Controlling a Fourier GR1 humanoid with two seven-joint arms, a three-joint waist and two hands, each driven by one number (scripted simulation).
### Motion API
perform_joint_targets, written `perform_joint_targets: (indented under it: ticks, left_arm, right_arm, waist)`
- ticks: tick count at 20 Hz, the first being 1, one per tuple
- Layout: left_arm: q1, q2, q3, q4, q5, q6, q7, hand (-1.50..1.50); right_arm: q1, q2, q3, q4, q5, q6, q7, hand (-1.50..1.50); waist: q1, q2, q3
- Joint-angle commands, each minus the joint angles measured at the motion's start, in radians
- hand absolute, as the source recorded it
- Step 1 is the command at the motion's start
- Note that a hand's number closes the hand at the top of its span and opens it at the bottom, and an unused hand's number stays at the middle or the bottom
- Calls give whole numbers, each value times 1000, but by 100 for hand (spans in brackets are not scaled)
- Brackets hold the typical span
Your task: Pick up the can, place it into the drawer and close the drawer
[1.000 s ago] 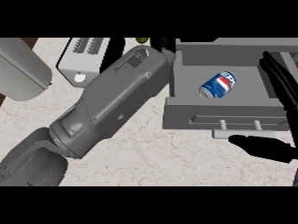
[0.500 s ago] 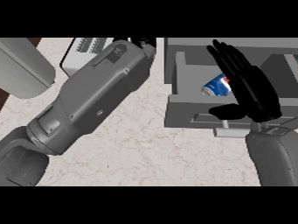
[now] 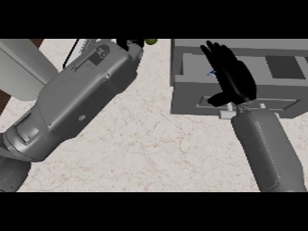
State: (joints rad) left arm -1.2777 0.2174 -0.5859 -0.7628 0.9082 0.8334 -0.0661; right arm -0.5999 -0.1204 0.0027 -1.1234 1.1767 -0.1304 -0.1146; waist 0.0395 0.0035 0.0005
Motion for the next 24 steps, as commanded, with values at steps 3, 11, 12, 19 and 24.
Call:
perform_joint_targets:
  ticks: [3, 11, 12, 19, 24]
  left_arm:
    - [20, 57, -11, -115, -33, 36, 86, -150]
    - [112, 153, -2, -241, -64, 15, 117, -150]
    - [83, 155, 3, -234, -62, 17, 154, -150]
    - [134, 175, 27, -289, -85, 15, 132, -150]
    - [131, 193, 16, -315, -104, 17, 176, -150]
  right_arm:
    - [-122, 8, -30, 304, 96, -191, 7, -150]
    - [-231, 5, -98, 547, 120, -383, 3, -150]
    - [-206, 5, -104, 545, 113, -439, -23, -150]
    - [-372, -26, -158, 714, 121, -507, -28, -150]
    - [-451, -68, -187, 804, 126, -556, -28, -150]
  waist:
    - [13, 3, 1]
    - [30, 10, 1]
    - [14, 9, 2]
    - [35, 19, 1]
    - [43, 23, 2]
